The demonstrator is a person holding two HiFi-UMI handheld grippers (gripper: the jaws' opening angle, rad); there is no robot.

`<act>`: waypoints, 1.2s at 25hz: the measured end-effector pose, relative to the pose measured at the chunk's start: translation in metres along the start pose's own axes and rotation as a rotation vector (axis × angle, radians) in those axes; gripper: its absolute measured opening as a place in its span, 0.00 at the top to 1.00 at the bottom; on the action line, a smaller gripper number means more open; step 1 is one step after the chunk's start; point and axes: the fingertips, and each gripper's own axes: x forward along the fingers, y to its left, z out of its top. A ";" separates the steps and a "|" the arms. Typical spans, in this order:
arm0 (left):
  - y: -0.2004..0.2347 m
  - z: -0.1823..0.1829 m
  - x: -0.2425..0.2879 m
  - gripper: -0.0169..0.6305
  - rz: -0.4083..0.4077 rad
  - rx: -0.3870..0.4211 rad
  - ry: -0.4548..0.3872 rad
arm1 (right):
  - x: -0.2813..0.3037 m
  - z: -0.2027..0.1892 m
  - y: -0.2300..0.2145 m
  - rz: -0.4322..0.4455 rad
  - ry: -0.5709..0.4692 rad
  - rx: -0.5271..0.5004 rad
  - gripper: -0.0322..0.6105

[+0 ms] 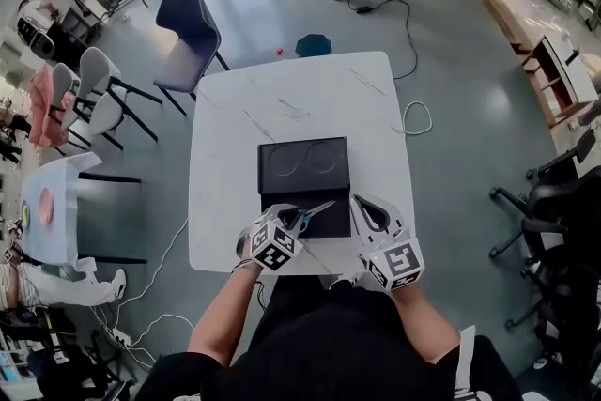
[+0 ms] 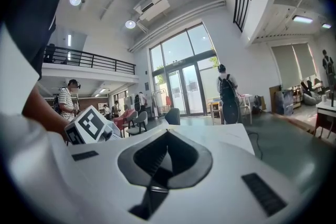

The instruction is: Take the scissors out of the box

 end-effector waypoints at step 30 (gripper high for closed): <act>-0.015 -0.043 0.036 0.79 -0.234 0.034 0.343 | -0.004 0.001 -0.014 -0.015 -0.003 0.005 0.94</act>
